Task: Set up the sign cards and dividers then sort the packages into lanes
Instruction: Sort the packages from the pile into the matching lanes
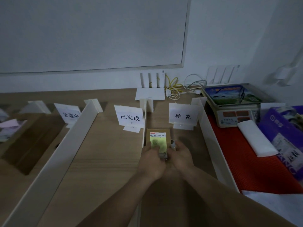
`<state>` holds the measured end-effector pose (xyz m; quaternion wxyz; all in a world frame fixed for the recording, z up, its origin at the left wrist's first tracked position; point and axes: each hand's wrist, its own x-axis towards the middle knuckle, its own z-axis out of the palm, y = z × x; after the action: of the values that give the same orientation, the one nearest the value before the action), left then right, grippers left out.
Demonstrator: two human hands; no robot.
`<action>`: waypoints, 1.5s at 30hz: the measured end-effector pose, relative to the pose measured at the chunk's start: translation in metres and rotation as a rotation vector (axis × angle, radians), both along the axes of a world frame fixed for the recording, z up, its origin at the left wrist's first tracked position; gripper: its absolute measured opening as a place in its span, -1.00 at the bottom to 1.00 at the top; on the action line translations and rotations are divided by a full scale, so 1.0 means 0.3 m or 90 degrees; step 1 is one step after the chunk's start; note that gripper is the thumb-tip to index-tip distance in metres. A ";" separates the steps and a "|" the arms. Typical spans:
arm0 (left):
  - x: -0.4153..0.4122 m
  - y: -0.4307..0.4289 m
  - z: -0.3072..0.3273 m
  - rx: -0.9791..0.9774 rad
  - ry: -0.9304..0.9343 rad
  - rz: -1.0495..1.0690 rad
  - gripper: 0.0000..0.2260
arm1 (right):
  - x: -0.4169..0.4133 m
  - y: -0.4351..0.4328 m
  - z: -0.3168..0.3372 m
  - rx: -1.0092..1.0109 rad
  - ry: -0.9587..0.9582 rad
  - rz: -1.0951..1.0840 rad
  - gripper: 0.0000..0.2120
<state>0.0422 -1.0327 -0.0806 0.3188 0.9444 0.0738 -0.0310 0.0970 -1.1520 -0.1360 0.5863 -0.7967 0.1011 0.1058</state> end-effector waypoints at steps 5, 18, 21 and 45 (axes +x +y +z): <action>-0.064 0.044 0.091 -0.038 -0.026 0.009 -0.55 | -0.080 0.021 0.162 -0.010 -0.027 -0.043 -0.79; -0.471 0.360 0.414 -0.053 -0.128 0.021 -0.46 | -0.431 0.257 0.545 -0.004 -0.175 -0.103 -0.57; -0.612 0.495 0.503 -0.050 -0.159 0.040 -0.47 | -0.570 0.383 0.651 0.017 -0.228 -0.077 -0.65; -1.301 1.456 0.953 0.083 -0.260 0.343 -0.36 | -1.095 1.370 1.112 0.001 -0.416 0.295 -0.43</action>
<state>-0.3479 -0.5958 0.2053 0.2630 0.8960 0.2573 0.2486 -0.2316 -0.7411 0.1977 0.5488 -0.7898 -0.2730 -0.0238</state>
